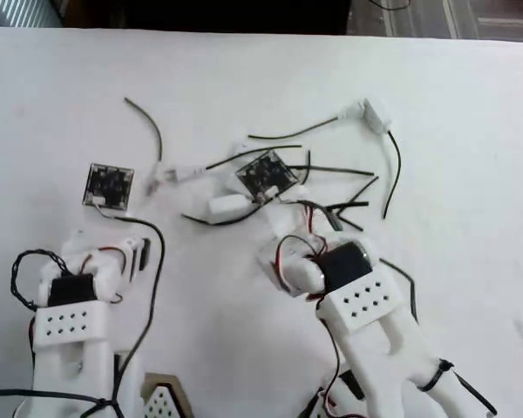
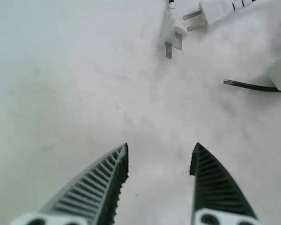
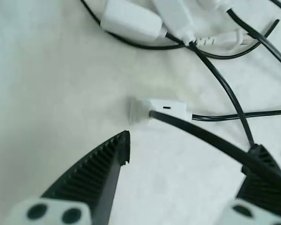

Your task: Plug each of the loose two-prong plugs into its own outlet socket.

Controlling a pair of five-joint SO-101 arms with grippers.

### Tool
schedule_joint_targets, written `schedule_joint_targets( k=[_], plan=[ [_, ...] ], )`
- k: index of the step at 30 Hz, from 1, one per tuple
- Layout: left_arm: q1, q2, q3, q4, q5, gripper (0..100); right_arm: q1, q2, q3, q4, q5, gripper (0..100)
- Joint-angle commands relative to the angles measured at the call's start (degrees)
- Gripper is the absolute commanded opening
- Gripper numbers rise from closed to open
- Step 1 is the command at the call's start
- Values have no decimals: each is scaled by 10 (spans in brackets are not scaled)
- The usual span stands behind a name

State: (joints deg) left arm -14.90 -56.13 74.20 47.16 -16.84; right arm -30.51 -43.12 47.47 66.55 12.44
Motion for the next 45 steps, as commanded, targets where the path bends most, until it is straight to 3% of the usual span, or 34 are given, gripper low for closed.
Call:
schedule_joint_targets(
  k=[1,6,9,19,31,34,41,45],
  plan=[
    [-2,-13,-2,-11,-4,219,36,-2,-57,111,136,377],
    [-2,-13,-2,-11,-4,219,50,11,-15,138,294,378],
    [-1,-13,-2,-11,-4,219,48,29,18,107,339,378],
    [-1,-13,-2,-11,-4,219,36,220,13,-78,344,378],
    [-1,-13,-1,-11,-5,219,4,395,-57,-189,341,375],
    [-1,-12,-1,-11,-6,219,6,428,-59,-221,341,316],
    [-1,-11,-1,-11,-6,219,1,437,-59,-247,340,19],
    [-1,-11,-1,-11,-6,219,5,400,-57,-242,340,14]
  ],
)
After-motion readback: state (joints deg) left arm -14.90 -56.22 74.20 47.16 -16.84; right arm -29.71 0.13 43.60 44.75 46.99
